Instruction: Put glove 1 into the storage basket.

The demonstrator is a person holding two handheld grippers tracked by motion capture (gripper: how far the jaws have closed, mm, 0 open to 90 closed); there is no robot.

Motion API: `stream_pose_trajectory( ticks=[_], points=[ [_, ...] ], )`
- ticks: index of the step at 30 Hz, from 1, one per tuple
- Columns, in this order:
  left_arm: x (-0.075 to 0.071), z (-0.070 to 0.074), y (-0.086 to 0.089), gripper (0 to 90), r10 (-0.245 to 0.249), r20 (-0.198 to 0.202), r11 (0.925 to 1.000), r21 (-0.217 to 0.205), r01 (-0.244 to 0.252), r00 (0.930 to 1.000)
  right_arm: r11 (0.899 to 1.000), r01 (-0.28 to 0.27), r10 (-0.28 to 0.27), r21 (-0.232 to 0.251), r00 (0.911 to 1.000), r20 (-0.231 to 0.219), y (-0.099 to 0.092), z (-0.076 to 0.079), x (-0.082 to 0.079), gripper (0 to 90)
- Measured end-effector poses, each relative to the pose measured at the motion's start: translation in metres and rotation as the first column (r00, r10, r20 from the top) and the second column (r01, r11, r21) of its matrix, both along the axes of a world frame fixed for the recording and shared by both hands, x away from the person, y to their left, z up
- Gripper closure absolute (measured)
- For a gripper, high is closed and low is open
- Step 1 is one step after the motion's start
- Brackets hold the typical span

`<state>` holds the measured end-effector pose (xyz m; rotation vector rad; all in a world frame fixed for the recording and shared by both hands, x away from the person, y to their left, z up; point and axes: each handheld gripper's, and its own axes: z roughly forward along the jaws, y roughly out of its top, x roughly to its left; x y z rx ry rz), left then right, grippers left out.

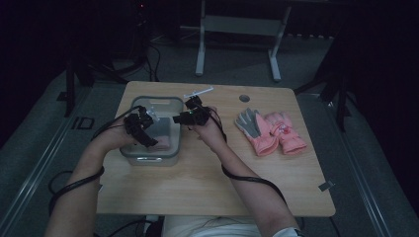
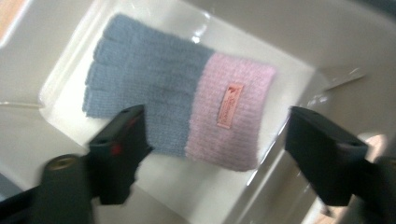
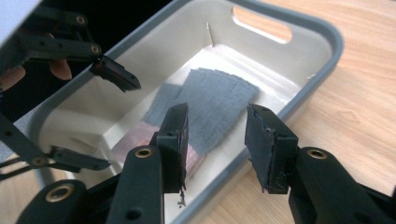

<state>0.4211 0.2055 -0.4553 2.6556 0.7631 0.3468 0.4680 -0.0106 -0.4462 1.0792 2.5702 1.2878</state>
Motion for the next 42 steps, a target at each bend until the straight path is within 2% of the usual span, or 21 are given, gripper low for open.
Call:
stream_pose_trajectory(
  ticks=[1, 5, 8, 11, 14, 15, 18, 20, 21, 22, 24, 26, 29, 32, 35, 36, 37, 38, 39, 41, 42],
  points=[
    [-0.002, 0.002, -0.001, 16.2, 0.013, 0.000, 0.9998, -0.016, -0.013, 0.9999, 1.000, -0.003, 0.003, 0.005, 1.0000, 0.005, -0.003, 0.003, -0.002, 59.4],
    [-0.009, 0.008, -0.007, 11.6, 0.031, 0.030, 0.9936, -0.109, -0.027, 0.9991, 1.000, -0.008, 0.008, 0.011, 0.9991, 0.042, -0.018, 0.013, -0.008, 59.6],
    [-0.014, 0.011, -0.014, 8.3, 0.042, 0.035, 0.9823, -0.184, -0.035, 0.9985, 1.000, -0.013, 0.012, 0.008, 0.9982, 0.059, -0.029, 0.016, -0.009, 59.7],
    [-0.018, 0.014, -0.024, 3.6, 0.040, 0.045, 0.9745, -0.222, -0.029, 0.9982, 1.000, -0.013, 0.013, -0.001, 0.9961, 0.087, -0.041, 0.019, -0.011, 60.4],
    [-0.021, 0.016, -0.033, 0.6, 0.047, 0.066, 0.9708, -0.238, -0.030, 0.9967, 1.000, -0.006, 0.006, -0.004, 0.9954, 0.096, -0.049, 0.020, -0.011, 60.5],
    [-0.027, 0.020, -0.045, 0.3, 0.033, 0.088, 0.9629, -0.270, -0.008, 0.9956, 1.000, 0.001, 0.001, -0.016, 0.9932, 0.116, -0.061, 0.020, -0.010, 60.6],
    [-0.032, 0.024, -0.059, 0.3, 0.024, 0.111, 0.9514, -0.308, 0.011, 0.9935, 1.000, 0.008, -0.006, -0.018, 0.9913, 0.132, -0.074, 0.019, -0.008, 60.5],
    [-0.036, 0.026, -0.069, 0.3, 0.005, 0.119, 0.9365, -0.349, 0.037, 0.9928, 1.000, 0.012, -0.009, -0.024, 0.9897, 0.143, -0.084, 0.019, -0.007, 60.5],
    [-0.037, 0.026, -0.072, 0.3, 0.008, 0.123, 0.9315, -0.362, 0.037, 0.9923, 0.999, 0.020, -0.015, -0.029, 0.9889, 0.148, -0.091, 0.020, -0.006, 60.6],
    [-0.039, 0.027, -0.076, 0.3, 0.004, 0.127, 0.9280, -0.370, 0.044, 0.9919, 0.999, 0.026, -0.021, -0.032, 0.9883, 0.151, -0.095, 0.020, -0.005, 60.8],
    [-0.042, 0.026, -0.086, 0.4, -0.001, 0.153, 0.9276, -0.369, 0.058, 0.9883, 0.999, 0.041, -0.036, -0.033, 0.9876, 0.153, -0.107, 0.020, -0.003, 61.6],
    [-0.044, 0.025, -0.093, 0.4, -0.001, 0.164, 0.9213, -0.384, 0.065, 0.9864, 0.998, 0.051, -0.044, -0.039, 0.9856, 0.163, -0.117, 0.021, -0.001, 62.8],
    [-0.047, 0.022, -0.101, 0.4, 0.000, 0.162, 0.9036, -0.423, 0.069, 0.9867, 0.997, 0.059, -0.048, -0.058, 0.9819, 0.183, -0.133, 0.024, 0.002, 63.6],
    [-0.052, 0.017, -0.109, 0.4, 0.007, 0.168, 0.8970, -0.437, 0.068, 0.9857, 0.994, 0.072, -0.054, -0.081, 0.9785, 0.199, -0.149, 0.024, 0.005, 64.6],
    [-0.058, 0.008, -0.118, 0.4, 0.027, 0.190, 0.8987, -0.435, 0.059, 0.9814, 0.990, 0.091, -0.068, -0.110, 0.9779, 0.198, -0.166, 0.020, 0.009, 65.0],
    [-0.061, 0.005, -0.120, 0.4, 0.037, 0.193, 0.8951, -0.443, 0.054, 0.9804, 0.988, 0.097, -0.073, -0.119, 0.9784, 0.194, -0.172, 0.018, 0.011, 64.9],
    [-0.061, 0.005, -0.120, 0.4, 0.037, 0.193, 0.8951, -0.443, 0.054, 0.9804, 0.988, 0.097, -0.073, -0.119, 0.9784, 0.194, -0.172, 0.018, 0.011, 64.9],
    [-0.067, -0.004, -0.125, 0.4, 0.043, 0.196, 0.8914, -0.450, 0.050, 0.9797, 0.986, 0.107, -0.080, -0.130, 0.9778, 0.194, -0.177, 0.015, 0.012, 64.6],
    [-0.071, -0.010, -0.129, 0.4, 0.039, 0.203, 0.8976, -0.437, 0.055, 0.9783, 0.981, 0.128, -0.100, -0.143, 0.9770, 0.189, -0.187, 0.010, 0.016, 64.7],
    [-0.077, -0.018, -0.133, 0.4, 0.023, 0.190, 0.8942, -0.443, 0.065, 0.9816, 0.975, 0.133, -0.099, -0.175, 0.9761, 0.193, -0.195, 0.003, 0.018, 64.6],
    [-0.081, -0.024, -0.136, 0.4, 0.009, 0.185, 0.8995, -0.431, 0.073, 0.9826, 0.970, 0.140, -0.101, -0.197, 0.9751, 0.197, -0.199, -0.001, 0.019, 64.5]
  ],
)
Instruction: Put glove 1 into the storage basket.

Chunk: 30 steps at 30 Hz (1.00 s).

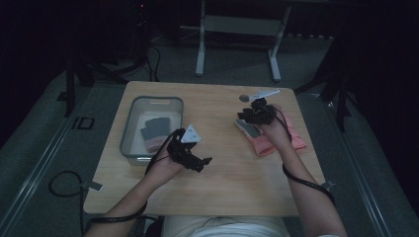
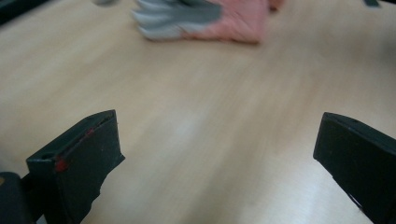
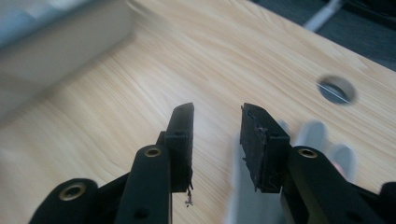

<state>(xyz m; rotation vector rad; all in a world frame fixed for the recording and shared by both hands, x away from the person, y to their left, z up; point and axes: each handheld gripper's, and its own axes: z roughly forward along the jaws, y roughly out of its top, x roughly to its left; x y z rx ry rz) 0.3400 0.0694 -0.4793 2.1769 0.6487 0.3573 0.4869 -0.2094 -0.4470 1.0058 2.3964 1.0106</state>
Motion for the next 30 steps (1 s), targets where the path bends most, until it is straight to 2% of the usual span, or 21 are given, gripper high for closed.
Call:
stream_pose_trajectory(
  ticks=[4, 6, 12, 14, 17, 21, 26, 28, 30],
  points=[
    [-0.015, -0.017, -0.006, 0.4, -0.005, 0.027, 0.9999, 0.014, 0.005, 0.9996, 0.998, -0.001, 0.001, -0.065, 1.0000, -0.008, -0.014, -0.016, 0.005, 62.8],
    [-0.022, -0.025, -0.008, 0.4, 0.002, 0.056, 0.9998, 0.021, -0.004, 0.9984, 0.997, -0.008, 0.007, -0.083, 0.9999, -0.013, -0.020, -0.022, 0.007, 61.9],
    [-0.041, -0.050, -0.009, 0.4, 0.027, 0.048, 0.9992, -0.031, -0.025, 0.9985, 0.992, -0.016, 0.010, -0.128, 0.9988, -0.047, -0.033, -0.041, 0.012, 62.1],
    [-0.045, -0.056, -0.010, 0.4, 0.031, 0.041, 0.9990, -0.032, -0.030, 0.9987, 0.990, -0.016, 0.008, -0.140, 0.9981, -0.061, -0.035, -0.046, 0.013, 62.0],
    [-0.052, -0.062, -0.010, 0.4, 0.054, 0.071, 0.9982, -0.028, -0.053, 0.9960, 0.984, -0.010, -0.004, -0.178, 0.9967, -0.081, -0.037, -0.055, 0.016, 60.7],
    [-0.058, -0.068, -0.011, 0.4, 0.065, 0.098, 0.9978, -0.014, -0.064, 0.9930, 0.987, -0.002, -0.014, -0.163, 0.9949, -0.100, -0.042, -0.062, 0.019, 60.6],
    [-0.064, -0.072, -0.010, 0.4, 0.081, 0.092, 0.9961, -0.043, -0.077, 0.9925, 0.984, -0.012, -0.005, -0.177, 0.9955, -0.094, -0.041, -0.069, 0.018, 61.1],
    [-0.067, -0.073, -0.011, 0.4, 0.075, 0.080, 0.9956, -0.062, -0.070, 0.9940, 0.985, -0.017, 0.001, -0.172, 0.9957, -0.093, -0.041, -0.073, 0.019, 64.0],
    [-0.071, -0.072, -0.013, 0.4, 0.069, 0.094, 0.9962, -0.059, -0.064, 0.9931, 0.987, -0.018, 0.002, -0.163, 0.9952, -0.098, -0.042, -0.075, 0.019, 70.1]
  ],
)
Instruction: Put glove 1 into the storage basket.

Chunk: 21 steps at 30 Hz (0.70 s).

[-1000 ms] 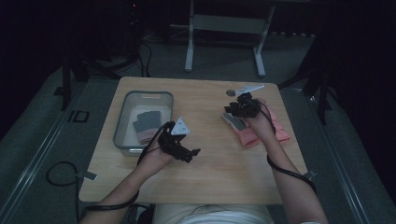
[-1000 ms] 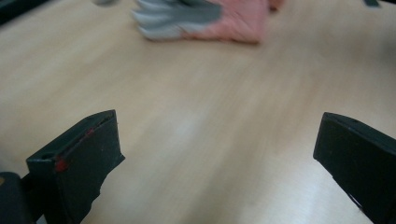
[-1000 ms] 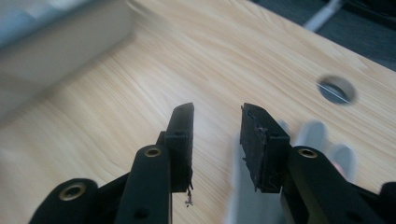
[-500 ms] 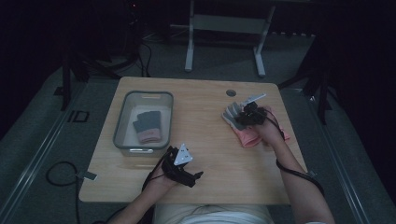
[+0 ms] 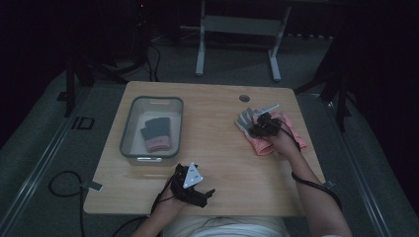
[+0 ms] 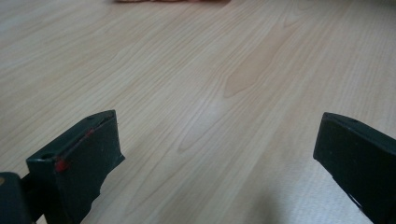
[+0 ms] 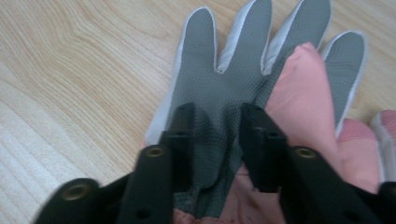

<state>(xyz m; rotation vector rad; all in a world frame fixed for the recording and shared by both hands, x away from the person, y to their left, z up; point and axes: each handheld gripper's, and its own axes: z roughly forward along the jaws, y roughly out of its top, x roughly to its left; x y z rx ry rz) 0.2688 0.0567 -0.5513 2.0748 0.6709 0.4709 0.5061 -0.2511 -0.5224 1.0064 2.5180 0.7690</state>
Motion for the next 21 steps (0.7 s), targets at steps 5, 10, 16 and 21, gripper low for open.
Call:
stream_pose_trajectory(
  ticks=[5, 10, 16, 21],
  points=[
    [-0.007, 0.001, -0.004, 0.4, -0.007, 0.028, 0.9998, 0.017, 0.006, 0.9996, 0.999, 0.032, -0.032, 0.033, 0.9993, -0.020, 0.000, -0.005, -0.002, 80.2],
    [-0.009, 0.002, -0.002, 0.4, -0.020, 0.035, 0.9998, -0.003, 0.020, 0.9992, 0.981, 0.119, -0.115, 0.153, 0.9928, -0.036, -0.005, -0.003, -0.006, 87.9],
    [-0.008, 0.002, 0.000, 0.4, -0.009, 0.055, 1.0000, 0.000, 0.009, 0.9984, 0.952, 0.164, -0.166, 0.258, 0.9861, -0.015, -0.001, 0.015, -0.021, 88.7],
    [-0.007, 0.002, 0.003, 0.4, -0.011, 0.056, 0.9997, -0.020, 0.012, 0.9984, 0.920, 0.159, -0.182, 0.359, 0.9828, 0.032, 0.009, 0.051, -0.048, 88.7]
  ],
)
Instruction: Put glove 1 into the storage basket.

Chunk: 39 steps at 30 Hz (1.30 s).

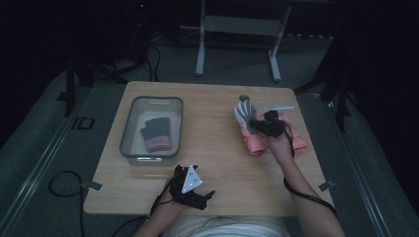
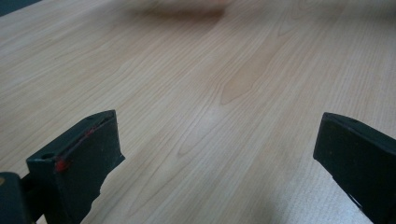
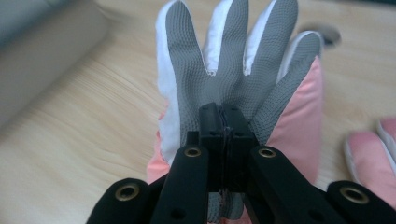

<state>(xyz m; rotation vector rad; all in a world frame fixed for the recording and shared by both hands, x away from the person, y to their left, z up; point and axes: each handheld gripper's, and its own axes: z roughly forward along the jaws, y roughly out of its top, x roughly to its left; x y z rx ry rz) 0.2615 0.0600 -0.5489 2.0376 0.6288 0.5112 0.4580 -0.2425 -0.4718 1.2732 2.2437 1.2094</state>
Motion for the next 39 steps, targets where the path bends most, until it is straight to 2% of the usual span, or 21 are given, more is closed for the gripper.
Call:
stream_pose_trajectory(
  ticks=[2, 5, 8, 11, 15, 17, 20, 22, 24, 29, 34, 39],
  points=[
    [0.000, 0.000, 0.000, 0.4, -0.008, -0.001, 0.9999, 0.007, 0.008, 1.0000, 1.000, -0.010, 0.010, 0.019, 0.9997, 0.023, 0.006, 0.014, -0.013, 88.7],
    [0.001, -0.001, 0.000, 0.4, -0.005, -0.004, 1.0000, 0.005, 0.005, 1.0000, 0.999, 0.001, -0.003, 0.042, 0.9984, 0.057, 0.015, 0.034, -0.034, 88.7],
    [0.002, -0.002, 0.001, 0.4, -0.005, -0.013, 1.0000, 0.004, 0.005, 0.9999, 0.997, 0.041, -0.047, 0.063, 0.9944, 0.095, 0.023, 0.050, -0.055, 88.6],
    [0.004, -0.003, 0.001, 0.4, -0.010, -0.028, 0.9999, 0.006, 0.011, 0.9995, 0.993, 0.081, -0.090, 0.081, 0.9894, 0.114, 0.031, 0.059, -0.071, 88.6],
    [0.005, -0.005, 0.001, 0.4, -0.005, -0.043, 0.9999, 0.013, 0.005, 0.9990, 0.989, 0.124, -0.133, 0.085, 0.9844, 0.115, 0.042, 0.061, -0.088, 88.6],
    [0.006, -0.006, 0.002, 0.4, -0.002, -0.050, 0.9999, 0.010, 0.003, 0.9987, 0.986, 0.140, -0.149, 0.087, 0.9832, 0.106, 0.048, 0.057, -0.094, 88.6],
    [0.008, -0.006, 0.004, 0.4, -0.005, -0.064, 1.0000, 0.007, 0.005, 0.9979, 0.979, 0.162, -0.172, 0.127, 0.9823, 0.075, 0.053, 0.047, -0.099, 88.6],
    [0.008, -0.007, 0.004, 0.4, -0.006, -0.064, 1.0000, 0.006, 0.006, 0.9980, 0.977, 0.181, -0.189, 0.116, 0.9798, 0.064, 0.058, 0.037, -0.101, 88.6],
    [0.008, -0.007, 0.004, 0.4, -0.008, -0.063, 0.9998, 0.015, 0.009, 0.9980, 0.970, 0.201, -0.206, 0.134, 0.9783, 0.021, 0.058, 0.025, -0.100, 88.6],
    [0.007, -0.008, 0.004, 0.4, -0.007, -0.056, 0.9996, 0.026, 0.008, 0.9984, 0.969, 0.224, -0.222, 0.105, 0.9745, -0.030, 0.067, -0.001, -0.096, 88.6],
    [0.007, -0.009, 0.003, 0.4, -0.004, -0.058, 0.9997, 0.023, 0.005, 0.9983, 0.972, 0.228, -0.225, 0.063, 0.9726, -0.060, 0.080, -0.021, -0.086, 88.6],
    [0.007, -0.010, 0.002, 0.4, -0.009, -0.057, 0.9996, 0.028, 0.010, 0.9983, 0.969, 0.242, -0.237, 0.042, 0.9664, -0.098, 0.088, -0.041, -0.076, 88.6]
  ],
)
